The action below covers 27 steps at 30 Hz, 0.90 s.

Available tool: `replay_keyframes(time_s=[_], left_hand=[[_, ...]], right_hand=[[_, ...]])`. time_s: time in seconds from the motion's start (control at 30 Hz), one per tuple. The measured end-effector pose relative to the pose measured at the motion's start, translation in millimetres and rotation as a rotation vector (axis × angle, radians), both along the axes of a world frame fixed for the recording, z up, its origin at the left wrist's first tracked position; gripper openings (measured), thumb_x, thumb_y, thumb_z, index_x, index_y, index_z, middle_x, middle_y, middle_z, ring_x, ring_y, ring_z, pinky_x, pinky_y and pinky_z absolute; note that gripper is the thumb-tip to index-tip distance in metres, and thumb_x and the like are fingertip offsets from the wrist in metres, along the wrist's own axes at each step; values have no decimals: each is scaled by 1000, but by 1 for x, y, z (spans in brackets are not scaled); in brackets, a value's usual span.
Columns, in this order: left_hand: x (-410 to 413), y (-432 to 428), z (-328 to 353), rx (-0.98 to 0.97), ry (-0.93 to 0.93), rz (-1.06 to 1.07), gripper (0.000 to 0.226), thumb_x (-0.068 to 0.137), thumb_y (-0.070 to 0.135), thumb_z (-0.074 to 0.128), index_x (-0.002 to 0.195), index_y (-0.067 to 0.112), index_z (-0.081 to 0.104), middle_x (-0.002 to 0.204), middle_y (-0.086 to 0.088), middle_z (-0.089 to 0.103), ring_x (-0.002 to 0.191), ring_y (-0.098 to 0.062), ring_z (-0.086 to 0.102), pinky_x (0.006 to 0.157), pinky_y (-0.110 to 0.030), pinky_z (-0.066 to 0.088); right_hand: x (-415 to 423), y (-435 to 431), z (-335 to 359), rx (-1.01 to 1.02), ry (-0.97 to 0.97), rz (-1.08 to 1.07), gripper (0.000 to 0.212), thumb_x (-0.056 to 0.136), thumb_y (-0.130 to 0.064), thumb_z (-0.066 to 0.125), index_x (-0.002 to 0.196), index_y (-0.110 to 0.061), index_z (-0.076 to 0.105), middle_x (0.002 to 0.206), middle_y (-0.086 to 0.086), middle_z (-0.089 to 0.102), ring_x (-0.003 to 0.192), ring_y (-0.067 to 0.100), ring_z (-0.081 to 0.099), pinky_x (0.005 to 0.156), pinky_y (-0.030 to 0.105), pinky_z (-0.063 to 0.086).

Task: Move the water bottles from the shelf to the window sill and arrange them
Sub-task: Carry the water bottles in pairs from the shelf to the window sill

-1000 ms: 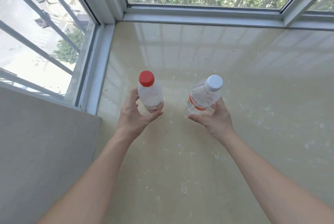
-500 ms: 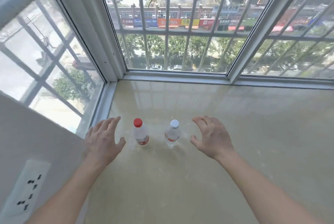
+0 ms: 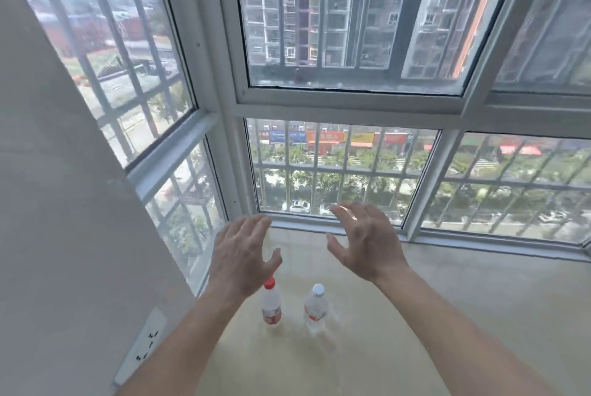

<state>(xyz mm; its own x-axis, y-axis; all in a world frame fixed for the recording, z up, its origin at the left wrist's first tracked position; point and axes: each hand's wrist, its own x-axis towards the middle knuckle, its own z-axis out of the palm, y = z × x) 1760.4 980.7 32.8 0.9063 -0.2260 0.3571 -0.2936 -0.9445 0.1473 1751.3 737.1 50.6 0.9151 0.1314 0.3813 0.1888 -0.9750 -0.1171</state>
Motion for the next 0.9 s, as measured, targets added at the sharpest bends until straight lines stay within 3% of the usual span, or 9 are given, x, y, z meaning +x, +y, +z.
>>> replay_keyframes(time_s=[0.23, 0.43, 0.77, 0.9], left_hand=[[-16, -30, 19, 31, -30, -55, 65, 82, 59, 46, 140, 28, 47, 139, 7, 54, 128, -21, 48, 108, -44, 36], [-18, -59, 25, 34, -50, -114, 66, 81, 60, 44, 138, 27, 51, 135, 4, 58, 124, -22, 52, 107, -44, 39], [-43, -158, 29, -2, -41, -508, 66, 81, 60, 49, 139, 28, 48, 134, 5, 58, 123, -23, 51, 106, -44, 40], [-67, -192, 29, -19, -31, -708, 65, 81, 61, 45, 137, 29, 49, 134, 6, 58, 125, -22, 50, 106, -43, 38]], right_hand=[[-20, -5, 13, 9, -65, -19, 46, 80, -43, 64, 119, -20, 66, 118, 6, 68, 114, 32, 62, 93, 45, 53], [-45, -37, 15, 15, -31, -109, 51, 82, -48, 47, 123, -23, 64, 121, 2, 66, 114, 31, 61, 93, 44, 53], [-146, -102, 19, 14, -68, -547, 46, 81, -45, 57, 119, -21, 66, 120, 4, 66, 116, 30, 60, 100, 43, 49], [-208, -110, 13, 18, -35, -742, 52, 80, -47, 50, 121, -18, 66, 121, 7, 66, 117, 30, 59, 104, 45, 48]])
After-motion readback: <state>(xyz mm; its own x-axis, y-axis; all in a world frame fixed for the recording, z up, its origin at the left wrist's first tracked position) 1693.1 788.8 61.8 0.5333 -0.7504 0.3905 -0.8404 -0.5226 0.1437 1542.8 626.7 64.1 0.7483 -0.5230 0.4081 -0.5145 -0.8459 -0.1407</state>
